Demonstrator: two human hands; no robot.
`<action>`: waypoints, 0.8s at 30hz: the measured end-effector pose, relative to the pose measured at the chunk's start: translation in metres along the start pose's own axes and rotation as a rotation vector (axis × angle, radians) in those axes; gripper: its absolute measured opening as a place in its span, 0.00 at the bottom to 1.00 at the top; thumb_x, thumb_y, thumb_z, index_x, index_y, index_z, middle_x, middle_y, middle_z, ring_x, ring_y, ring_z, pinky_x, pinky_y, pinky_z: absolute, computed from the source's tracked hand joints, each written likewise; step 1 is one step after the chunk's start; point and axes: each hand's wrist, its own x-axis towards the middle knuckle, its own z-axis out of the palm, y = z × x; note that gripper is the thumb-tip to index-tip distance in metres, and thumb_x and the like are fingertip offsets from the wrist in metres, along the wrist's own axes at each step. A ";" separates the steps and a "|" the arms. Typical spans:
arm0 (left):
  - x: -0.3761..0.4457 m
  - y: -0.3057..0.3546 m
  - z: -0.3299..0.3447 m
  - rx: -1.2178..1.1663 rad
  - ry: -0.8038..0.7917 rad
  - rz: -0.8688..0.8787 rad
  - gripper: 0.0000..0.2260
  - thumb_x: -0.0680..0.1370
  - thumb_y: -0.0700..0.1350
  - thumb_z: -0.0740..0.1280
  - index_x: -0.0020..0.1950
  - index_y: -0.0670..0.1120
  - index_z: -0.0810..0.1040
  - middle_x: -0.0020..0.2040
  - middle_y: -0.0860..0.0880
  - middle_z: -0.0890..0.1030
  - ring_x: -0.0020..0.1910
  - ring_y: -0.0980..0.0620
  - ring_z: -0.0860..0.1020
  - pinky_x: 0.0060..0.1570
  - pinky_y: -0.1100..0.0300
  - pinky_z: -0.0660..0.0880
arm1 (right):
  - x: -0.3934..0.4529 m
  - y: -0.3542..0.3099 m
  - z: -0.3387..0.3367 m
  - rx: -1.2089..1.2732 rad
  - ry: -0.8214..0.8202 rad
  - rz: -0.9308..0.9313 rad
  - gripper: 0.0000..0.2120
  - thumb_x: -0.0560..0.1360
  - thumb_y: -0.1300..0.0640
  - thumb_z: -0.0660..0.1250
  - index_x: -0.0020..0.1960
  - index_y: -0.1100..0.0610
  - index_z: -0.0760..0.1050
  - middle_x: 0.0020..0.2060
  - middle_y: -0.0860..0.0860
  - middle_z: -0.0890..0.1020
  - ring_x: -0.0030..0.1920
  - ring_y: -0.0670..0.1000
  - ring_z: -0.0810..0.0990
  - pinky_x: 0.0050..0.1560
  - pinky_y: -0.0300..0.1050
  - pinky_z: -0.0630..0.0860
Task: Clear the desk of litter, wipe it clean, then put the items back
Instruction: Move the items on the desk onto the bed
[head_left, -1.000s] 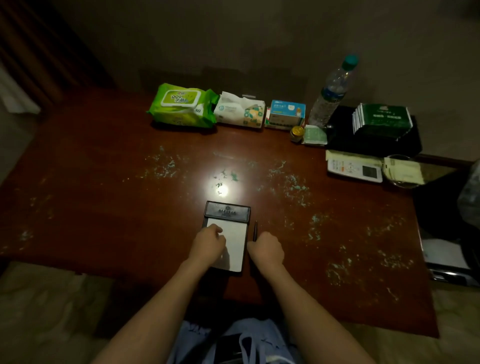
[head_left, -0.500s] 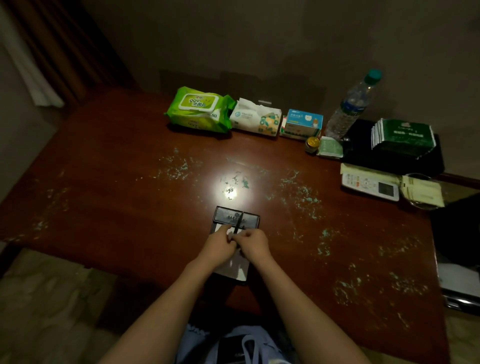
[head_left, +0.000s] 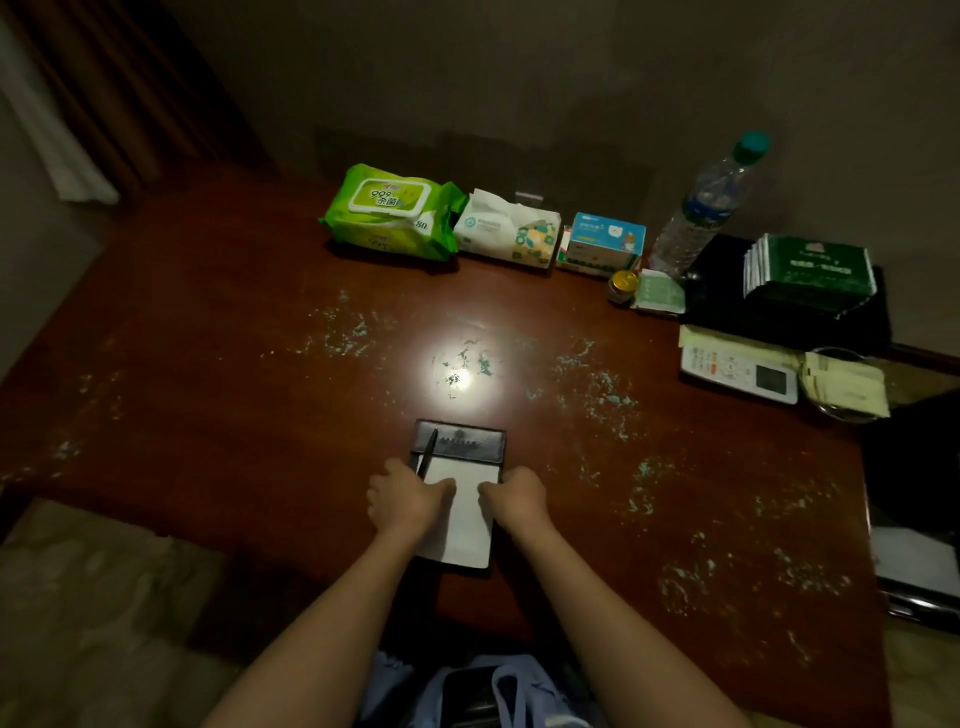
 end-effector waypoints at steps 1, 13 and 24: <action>0.003 0.000 0.000 0.011 -0.006 -0.062 0.37 0.69 0.62 0.72 0.68 0.40 0.66 0.67 0.39 0.69 0.66 0.39 0.68 0.64 0.48 0.69 | -0.001 -0.001 0.000 0.001 -0.009 0.009 0.10 0.75 0.58 0.66 0.38 0.62 0.75 0.33 0.51 0.76 0.31 0.48 0.73 0.22 0.37 0.63; 0.006 0.013 -0.061 -0.291 0.165 -0.044 0.31 0.73 0.62 0.67 0.62 0.38 0.70 0.59 0.40 0.77 0.56 0.40 0.76 0.41 0.55 0.69 | -0.014 -0.065 0.003 0.068 0.022 -0.236 0.06 0.73 0.61 0.64 0.48 0.62 0.75 0.43 0.54 0.80 0.44 0.54 0.79 0.38 0.42 0.73; 0.101 0.005 -0.168 -0.425 0.190 0.064 0.24 0.73 0.61 0.68 0.54 0.40 0.73 0.51 0.44 0.78 0.42 0.49 0.73 0.35 0.57 0.67 | 0.040 -0.223 -0.007 -0.311 0.186 -0.524 0.25 0.74 0.54 0.68 0.66 0.63 0.67 0.61 0.60 0.73 0.61 0.61 0.73 0.59 0.49 0.70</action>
